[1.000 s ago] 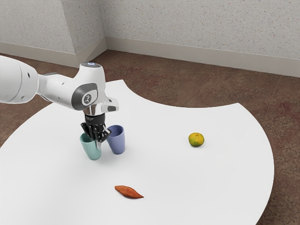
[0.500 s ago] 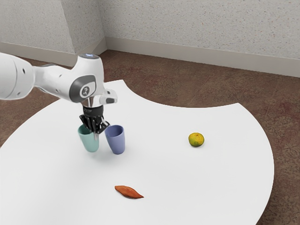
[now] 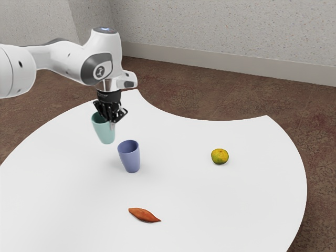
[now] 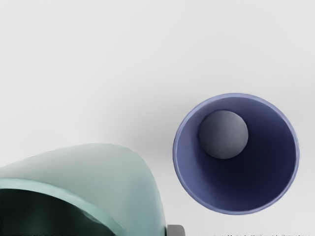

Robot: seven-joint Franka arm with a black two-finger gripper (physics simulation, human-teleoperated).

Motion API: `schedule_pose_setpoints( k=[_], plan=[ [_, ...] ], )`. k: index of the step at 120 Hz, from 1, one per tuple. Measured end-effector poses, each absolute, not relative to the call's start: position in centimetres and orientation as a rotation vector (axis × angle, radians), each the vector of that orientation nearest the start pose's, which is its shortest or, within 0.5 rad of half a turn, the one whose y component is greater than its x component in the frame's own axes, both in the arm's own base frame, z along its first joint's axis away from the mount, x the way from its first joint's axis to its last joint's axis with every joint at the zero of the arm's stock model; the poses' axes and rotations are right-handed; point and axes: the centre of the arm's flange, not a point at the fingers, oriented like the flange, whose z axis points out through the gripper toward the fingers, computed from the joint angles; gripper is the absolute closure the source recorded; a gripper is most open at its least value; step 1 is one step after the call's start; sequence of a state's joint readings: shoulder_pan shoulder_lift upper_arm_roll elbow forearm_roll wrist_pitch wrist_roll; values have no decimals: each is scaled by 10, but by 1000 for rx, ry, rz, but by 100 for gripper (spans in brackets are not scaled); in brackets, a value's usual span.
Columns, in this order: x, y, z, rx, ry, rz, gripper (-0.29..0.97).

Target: Place the left cup onto the right cup

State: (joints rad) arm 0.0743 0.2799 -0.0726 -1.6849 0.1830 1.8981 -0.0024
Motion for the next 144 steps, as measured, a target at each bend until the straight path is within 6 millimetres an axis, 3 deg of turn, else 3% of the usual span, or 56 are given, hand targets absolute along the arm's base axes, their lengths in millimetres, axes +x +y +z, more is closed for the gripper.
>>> schedule_pose_setpoints(
  k=[32,51,71,107,137,144],
  plan=[
    [633,-43,436,-2969,205,83,79],
    [636,-60,445,-2961,218,44,79],
    [639,-61,444,-2960,198,37,79],
    [642,-60,418,-2964,163,90,79],
    [643,-60,409,-2962,140,105,79],
    [642,-59,406,-2959,141,104,68]
  ],
)
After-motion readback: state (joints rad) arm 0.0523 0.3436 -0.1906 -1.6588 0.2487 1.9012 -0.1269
